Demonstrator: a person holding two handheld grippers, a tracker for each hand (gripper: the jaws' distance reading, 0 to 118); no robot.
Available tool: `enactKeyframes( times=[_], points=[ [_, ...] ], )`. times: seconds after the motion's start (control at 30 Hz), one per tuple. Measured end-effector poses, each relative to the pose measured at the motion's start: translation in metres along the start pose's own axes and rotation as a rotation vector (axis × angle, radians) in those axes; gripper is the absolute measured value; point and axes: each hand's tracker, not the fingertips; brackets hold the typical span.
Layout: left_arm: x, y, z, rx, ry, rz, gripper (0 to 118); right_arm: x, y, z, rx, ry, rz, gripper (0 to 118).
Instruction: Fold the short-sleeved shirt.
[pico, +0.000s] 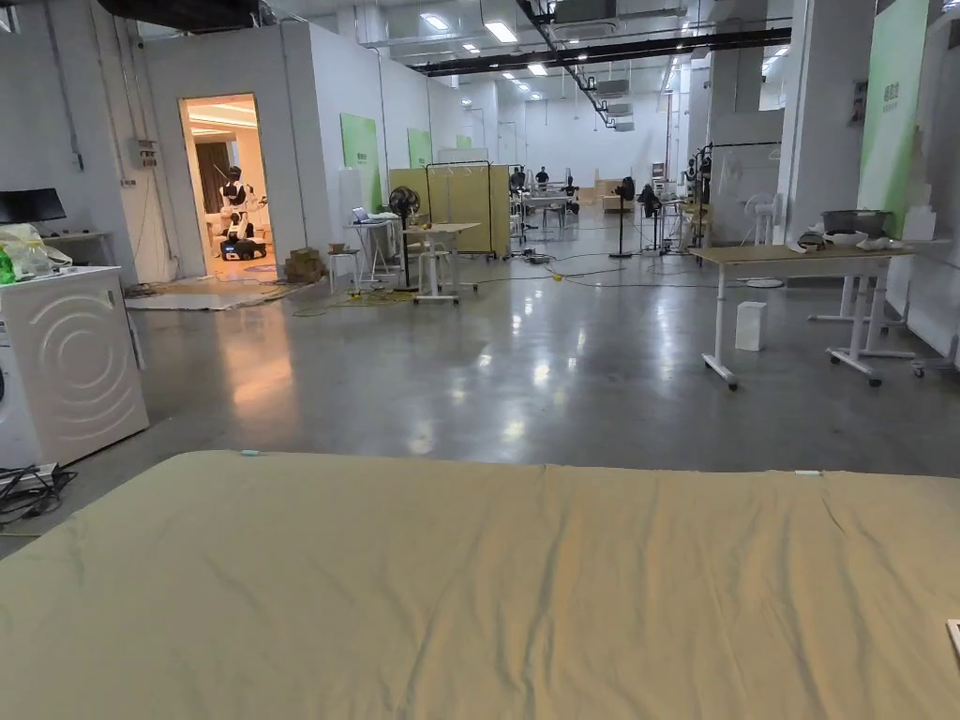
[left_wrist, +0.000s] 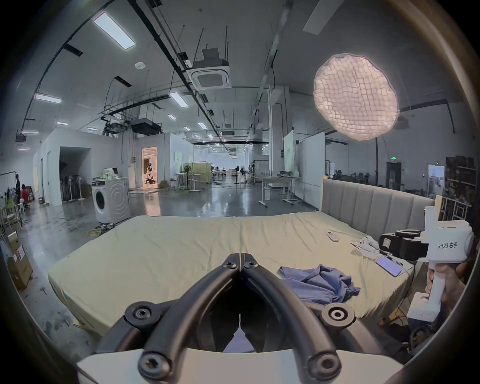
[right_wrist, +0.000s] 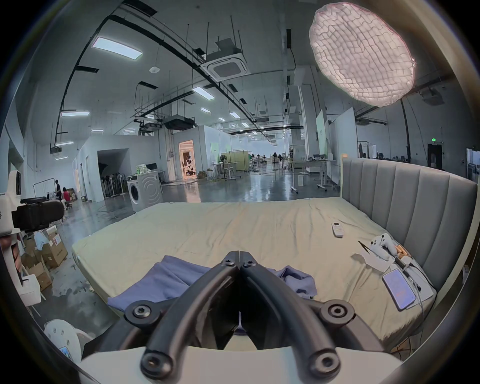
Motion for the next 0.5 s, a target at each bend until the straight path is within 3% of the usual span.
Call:
enactKeyframes(
  times=[0.07,0.5],
  points=[
    [-0.001,-0.001,-0.002,-0.007,-0.019,0.028,0,0.001,-0.003,0.001,-0.038,-0.004,-0.051,0],
    [0.000,-0.001,-0.020,-0.041,-0.059,-0.005,0,-0.003,-0.004,0.000,-0.031,0.002,-0.007,0]
  ],
)
